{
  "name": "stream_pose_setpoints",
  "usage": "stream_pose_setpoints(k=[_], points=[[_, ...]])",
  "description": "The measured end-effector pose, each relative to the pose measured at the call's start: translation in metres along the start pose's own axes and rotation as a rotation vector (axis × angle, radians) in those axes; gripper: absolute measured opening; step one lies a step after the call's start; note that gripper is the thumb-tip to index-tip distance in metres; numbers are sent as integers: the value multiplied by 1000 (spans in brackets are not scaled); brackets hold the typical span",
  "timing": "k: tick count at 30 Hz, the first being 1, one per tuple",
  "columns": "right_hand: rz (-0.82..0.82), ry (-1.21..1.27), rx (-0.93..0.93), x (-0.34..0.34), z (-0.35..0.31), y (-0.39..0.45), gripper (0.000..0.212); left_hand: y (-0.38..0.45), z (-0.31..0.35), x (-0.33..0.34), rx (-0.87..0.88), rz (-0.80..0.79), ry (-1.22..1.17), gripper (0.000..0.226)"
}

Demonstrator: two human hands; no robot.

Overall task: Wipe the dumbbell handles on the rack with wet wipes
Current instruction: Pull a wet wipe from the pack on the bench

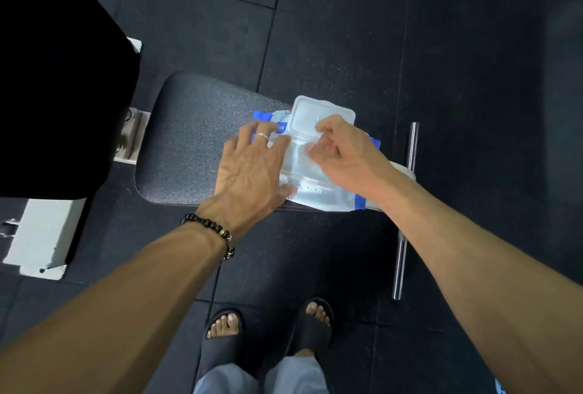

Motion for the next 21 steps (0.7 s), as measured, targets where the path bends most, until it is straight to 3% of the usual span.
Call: stream_pose_setpoints(k=[1, 3, 5, 10, 16, 21], points=[[-26, -70, -4, 2, 1, 1, 33, 1, 1, 1, 24, 1, -12, 77], [-20, -203, -56, 5, 1, 3, 25, 4, 1, 2, 49, -49, -61, 83], [26, -108, -74, 4, 0, 4, 10, 4, -1, 2, 52, -97, -86, 85], [102, 269, 5, -11, -5, 2, 17, 7, 2, -1, 36, -107, -103, 85], [150, 437, 36, -20, -12, 1, 15, 7, 6, -7, 38, -134, -39, 85], [276, 371, -9, -29, -26, 5, 16, 7, 11, -9, 42, -113, 13, 77]])
Point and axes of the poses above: each hand's wrist, its own y-axis towards the middle knuckle, its own x-axis out of the palm, z = x × y, the point moved 1 cm from there along y, towards the middle knuckle, and after that the axes turned 3 degrees about -z, right-handed, at the moved point
